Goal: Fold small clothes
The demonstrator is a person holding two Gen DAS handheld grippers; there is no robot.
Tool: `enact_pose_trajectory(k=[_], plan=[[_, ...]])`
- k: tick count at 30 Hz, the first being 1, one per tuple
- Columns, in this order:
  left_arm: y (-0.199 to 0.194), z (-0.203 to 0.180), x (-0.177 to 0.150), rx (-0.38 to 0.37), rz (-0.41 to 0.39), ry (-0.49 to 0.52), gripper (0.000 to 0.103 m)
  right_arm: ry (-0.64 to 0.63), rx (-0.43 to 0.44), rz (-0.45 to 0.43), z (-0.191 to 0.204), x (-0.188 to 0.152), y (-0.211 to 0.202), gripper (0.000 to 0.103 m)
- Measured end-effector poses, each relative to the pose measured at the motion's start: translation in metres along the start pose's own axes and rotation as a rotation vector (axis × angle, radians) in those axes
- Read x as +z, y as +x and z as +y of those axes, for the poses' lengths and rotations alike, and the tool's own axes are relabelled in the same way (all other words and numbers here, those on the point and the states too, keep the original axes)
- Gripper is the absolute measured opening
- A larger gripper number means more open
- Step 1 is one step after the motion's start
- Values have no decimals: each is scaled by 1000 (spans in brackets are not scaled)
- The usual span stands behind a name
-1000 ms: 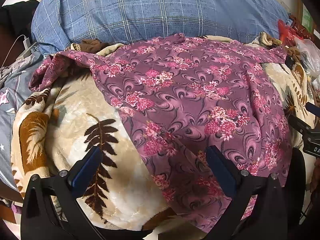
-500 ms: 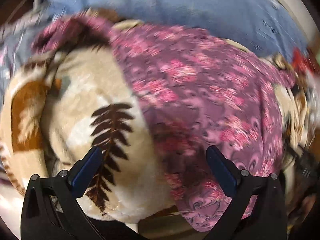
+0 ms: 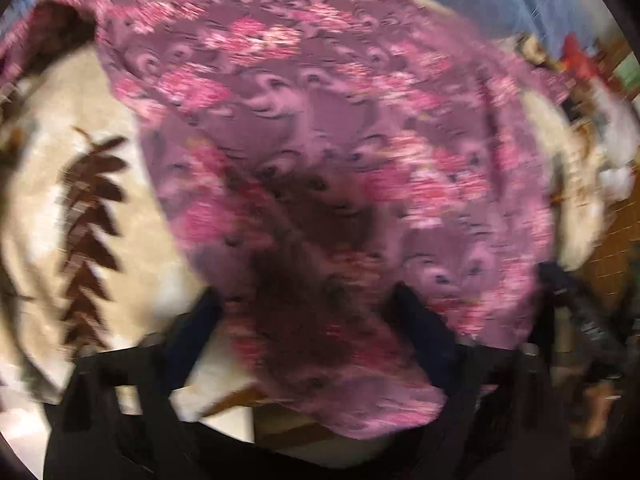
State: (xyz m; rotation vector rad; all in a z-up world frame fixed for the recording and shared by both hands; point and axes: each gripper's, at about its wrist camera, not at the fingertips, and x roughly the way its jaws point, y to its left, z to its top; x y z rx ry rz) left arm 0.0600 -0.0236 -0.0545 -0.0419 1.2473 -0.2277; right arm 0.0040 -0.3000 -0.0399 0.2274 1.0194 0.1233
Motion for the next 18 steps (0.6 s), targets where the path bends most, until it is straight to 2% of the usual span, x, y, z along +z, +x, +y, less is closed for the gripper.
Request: enact_pose_trajectory(k=[1,2,3,4,5,8,10,13,15,18], plan=[[-5,2,-1,30,-15,10,41,-16,-19,-4,2,0,0,38],[-9,7,-2,40,-21,9,28,-37,-25,-6,4,-1,-1,18],[-13,14,-2,15,-18,-4,15,-56,-5,-3,7,-1,-1,13],[-17,24,-3,-32,-11,-39,11,-77,-16,-4,11,0,-1,12],[-19,33,-4,-62,-3,-75,10,-95,-22,-7,15,0,-1,7],[-29,53,-12,-91,-2,-134,6,-57,46,-43,8,5,-17,1],[-42,66,-23,-69,-27,-144,6,-19,59,-117,-6,9,-42,1],[-45,88,-29,-16,-28,-159,6,47,-10,-191,-40,13,-70,1],[-41,106,-36,8,-8,-192,6,89,-45,-180,-60,14,-69,1],[-36,121,-40,17,8,-244,6,153,-50,-111,-80,11,-55,0]])
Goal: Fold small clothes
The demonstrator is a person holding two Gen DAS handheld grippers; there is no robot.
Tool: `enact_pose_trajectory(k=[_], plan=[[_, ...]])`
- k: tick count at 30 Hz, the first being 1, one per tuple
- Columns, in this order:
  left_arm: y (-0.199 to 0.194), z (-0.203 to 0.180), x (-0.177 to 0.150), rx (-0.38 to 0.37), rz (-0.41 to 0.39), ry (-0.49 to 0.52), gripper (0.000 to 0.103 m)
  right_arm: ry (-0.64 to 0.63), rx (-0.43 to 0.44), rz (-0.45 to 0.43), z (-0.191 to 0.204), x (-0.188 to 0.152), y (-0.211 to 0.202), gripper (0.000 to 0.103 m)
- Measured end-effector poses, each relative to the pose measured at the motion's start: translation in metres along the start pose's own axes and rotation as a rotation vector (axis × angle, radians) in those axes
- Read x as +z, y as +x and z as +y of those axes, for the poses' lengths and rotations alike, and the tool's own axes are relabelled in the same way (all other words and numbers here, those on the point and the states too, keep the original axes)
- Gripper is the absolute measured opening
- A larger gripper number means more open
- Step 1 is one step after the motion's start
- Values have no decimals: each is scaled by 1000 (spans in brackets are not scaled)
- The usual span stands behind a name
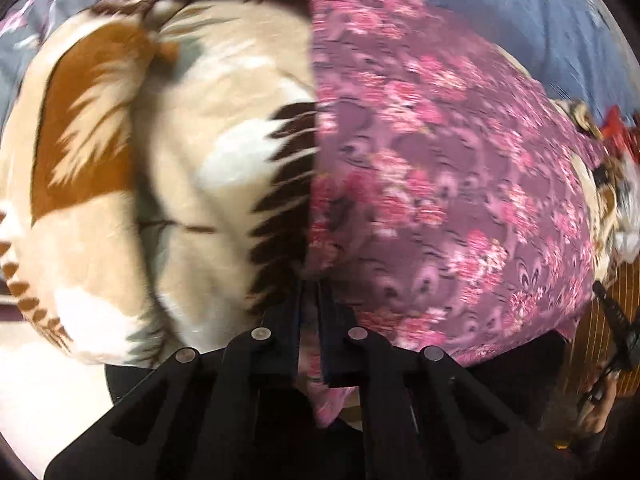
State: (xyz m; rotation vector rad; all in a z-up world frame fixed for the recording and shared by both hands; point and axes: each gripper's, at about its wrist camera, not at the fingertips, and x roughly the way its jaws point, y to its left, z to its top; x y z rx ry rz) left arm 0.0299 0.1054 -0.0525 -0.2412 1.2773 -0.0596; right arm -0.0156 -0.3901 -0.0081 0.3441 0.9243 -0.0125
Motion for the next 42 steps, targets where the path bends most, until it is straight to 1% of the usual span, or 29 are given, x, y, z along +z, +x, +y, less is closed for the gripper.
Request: enact_pose_trajectory(k=[1,2,4,5,6,7,8,9,10,13,15,16,17,20,21,22,24,25,27,29,31,32,34,35,36,37,38,40,42], plan=[[-4,3,0,5,-15,-1,6,3,-14,19,-1,1,3,1],[-10,6,1,-11,-35,-4,6,13,3,22,-2,4,2,7],[-21,8,5,-55,-74,-13,7,56,39,-5,-7,12,-2,8],[-26,8,8,-79,-97,-11,9,83,71,-23,-9,23,-2,13],[-32,8,11,-95,-118,-9,17,97,93,-39,-7,30,-2,17],[-36,7,15,-109,-142,-7,32,101,108,-53,-3,36,-1,28],[-40,4,21,-125,-173,0,41,92,119,-65,7,48,8,44],[-40,-3,28,-128,-188,4,53,84,119,-69,11,55,13,49],[-37,-12,38,-126,-200,4,53,72,123,-71,19,64,24,52],[-26,-29,56,-156,-181,29,53,52,145,-35,42,83,55,52],[-14,-40,69,-135,-154,40,53,22,106,17,60,93,85,49],[-10,-43,72,-122,-141,39,53,-4,105,44,70,95,94,21],[-6,-46,75,-117,-136,43,53,-54,106,40,82,99,96,4],[4,-49,79,-59,-149,59,53,-81,119,-75,90,112,73,4],[12,-48,80,-29,-138,66,53,-83,107,-81,88,115,73,4],[19,-47,80,-17,-121,71,53,-96,75,-38,83,117,82,5],[20,-49,79,-4,-153,96,56,-111,6,71,72,113,98,6],[19,-51,79,4,-151,110,57,-98,8,94,63,109,97,9],[19,-52,76,5,-151,128,59,-22,93,82,41,96,72,16],[19,-50,74,-5,-162,139,62,12,168,118,23,75,49,56],[19,-52,71,-1,-168,156,66,25,167,138,8,43,31,70],[19,-54,70,6,-170,167,68,29,167,162,1,28,28,70],[22,-62,71,22,-169,177,76,47,183,225,-7,-1,30,70],[23,-65,71,37,-167,182,77,47,177,242,-9,-11,31,66],[24,-67,71,46,-166,185,79,37,180,259,-7,-20,33,55],[25,-69,71,56,-164,189,80,10,195,283,-3,-26,34,4],[25,-71,71,66,-162,193,80,2,194,272,-2,-25,28,2],[24,-71,71,61,-164,190,80,18,201,190,-6,-19,9,2],[25,-71,70,53,-166,190,80,23,80,167,-18,-9,2,2]])
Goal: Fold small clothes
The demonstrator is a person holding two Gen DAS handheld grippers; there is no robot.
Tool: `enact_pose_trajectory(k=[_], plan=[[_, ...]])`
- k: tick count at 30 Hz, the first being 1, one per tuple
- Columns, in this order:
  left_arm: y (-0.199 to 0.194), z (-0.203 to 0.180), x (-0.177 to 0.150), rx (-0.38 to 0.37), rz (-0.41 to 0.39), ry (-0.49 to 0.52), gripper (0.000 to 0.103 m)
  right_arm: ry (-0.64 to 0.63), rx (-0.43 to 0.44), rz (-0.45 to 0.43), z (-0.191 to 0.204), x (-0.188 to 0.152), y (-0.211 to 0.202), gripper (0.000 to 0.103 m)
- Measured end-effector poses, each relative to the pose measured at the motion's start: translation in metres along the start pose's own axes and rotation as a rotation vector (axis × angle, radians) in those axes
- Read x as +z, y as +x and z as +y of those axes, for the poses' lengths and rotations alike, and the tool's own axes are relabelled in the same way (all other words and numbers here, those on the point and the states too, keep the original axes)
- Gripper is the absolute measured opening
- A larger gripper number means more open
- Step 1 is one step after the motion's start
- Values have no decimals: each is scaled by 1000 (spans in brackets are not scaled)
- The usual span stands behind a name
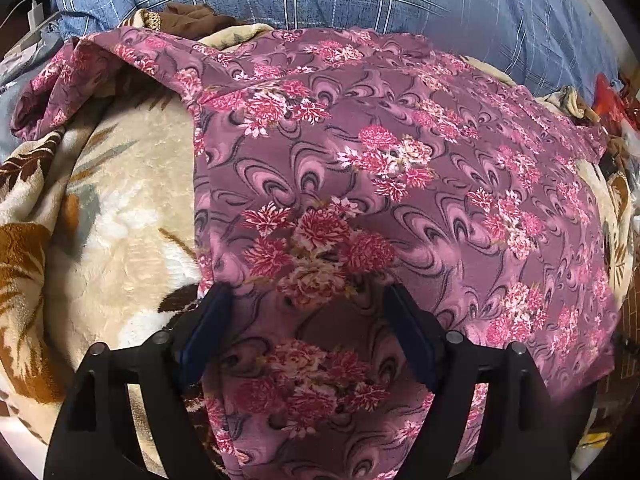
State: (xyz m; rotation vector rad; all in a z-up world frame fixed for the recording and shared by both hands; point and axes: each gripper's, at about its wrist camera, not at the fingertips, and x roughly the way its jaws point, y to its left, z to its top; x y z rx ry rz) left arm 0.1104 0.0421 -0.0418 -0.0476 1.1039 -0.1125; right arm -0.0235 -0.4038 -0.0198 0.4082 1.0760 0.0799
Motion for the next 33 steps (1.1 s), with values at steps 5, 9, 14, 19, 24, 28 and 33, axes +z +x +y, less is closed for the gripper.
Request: enact_pose_trajectory(k=[5,9,14,19,24,28,33], plan=[[-20,-4,7,-108,-13,-41,80,60,1,-69,-2,39,-9,9],[-39,-25,35,-126,-100,-27,80,-31,123,-237,49,83,-14,42],[-10,-44,76,-128,-76,-80,80,-70,165,-339,100,142,31,51],[42,-41,81,-101,9,-176,82,-127,1,-219,103,154,106,48],[42,-59,74,-29,-75,-11,89,-51,47,-333,59,176,66,46],[40,-63,66,-28,-113,26,97,352,-34,-456,-61,219,35,57],[44,-69,65,-21,-129,32,103,589,-101,-442,-142,249,51,57]])
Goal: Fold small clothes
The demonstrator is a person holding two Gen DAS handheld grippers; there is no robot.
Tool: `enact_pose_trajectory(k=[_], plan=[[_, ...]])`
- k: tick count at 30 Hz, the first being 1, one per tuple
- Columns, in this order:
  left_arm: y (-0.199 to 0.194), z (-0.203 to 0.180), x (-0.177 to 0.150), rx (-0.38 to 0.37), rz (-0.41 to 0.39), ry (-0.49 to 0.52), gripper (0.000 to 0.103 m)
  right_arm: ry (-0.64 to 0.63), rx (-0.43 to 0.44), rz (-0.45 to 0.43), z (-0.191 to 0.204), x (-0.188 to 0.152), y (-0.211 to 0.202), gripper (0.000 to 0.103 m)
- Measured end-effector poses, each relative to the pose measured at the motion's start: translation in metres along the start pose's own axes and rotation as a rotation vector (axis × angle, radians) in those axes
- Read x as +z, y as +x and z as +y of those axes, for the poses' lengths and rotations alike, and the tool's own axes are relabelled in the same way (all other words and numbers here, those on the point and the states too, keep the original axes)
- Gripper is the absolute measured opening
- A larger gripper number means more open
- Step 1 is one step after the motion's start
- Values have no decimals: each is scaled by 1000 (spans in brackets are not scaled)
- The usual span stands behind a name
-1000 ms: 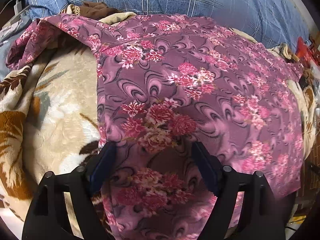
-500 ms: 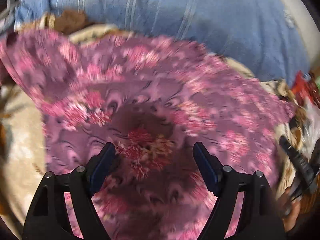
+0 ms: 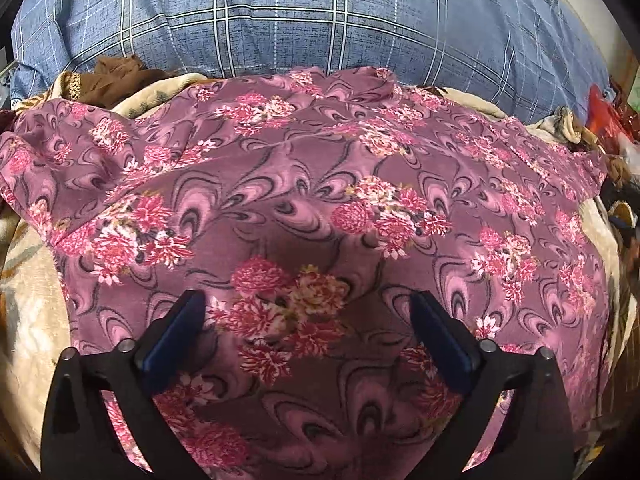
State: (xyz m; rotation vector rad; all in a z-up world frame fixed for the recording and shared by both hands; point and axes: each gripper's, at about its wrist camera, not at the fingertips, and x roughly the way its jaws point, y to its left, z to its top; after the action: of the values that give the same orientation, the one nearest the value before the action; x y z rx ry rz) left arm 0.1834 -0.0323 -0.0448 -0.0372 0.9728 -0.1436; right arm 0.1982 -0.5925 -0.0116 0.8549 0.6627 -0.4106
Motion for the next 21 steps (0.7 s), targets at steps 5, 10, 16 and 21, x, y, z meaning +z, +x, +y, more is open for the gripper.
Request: enact_pose_trajectory(k=[5,10,16,21], plan=[[-1,1,-2,-4,-10,4,103,52,5,-33,7,24,29,58],[0,1,-1,-5,-8,8,103,25,-48,-82,31,30,50,58],[-4,7,11,-54,16,15,100,131,-1,-73,20,37,55,11],[-22,27,49,-58,-82,4,99,37,101,-124,45,35,15,10]])
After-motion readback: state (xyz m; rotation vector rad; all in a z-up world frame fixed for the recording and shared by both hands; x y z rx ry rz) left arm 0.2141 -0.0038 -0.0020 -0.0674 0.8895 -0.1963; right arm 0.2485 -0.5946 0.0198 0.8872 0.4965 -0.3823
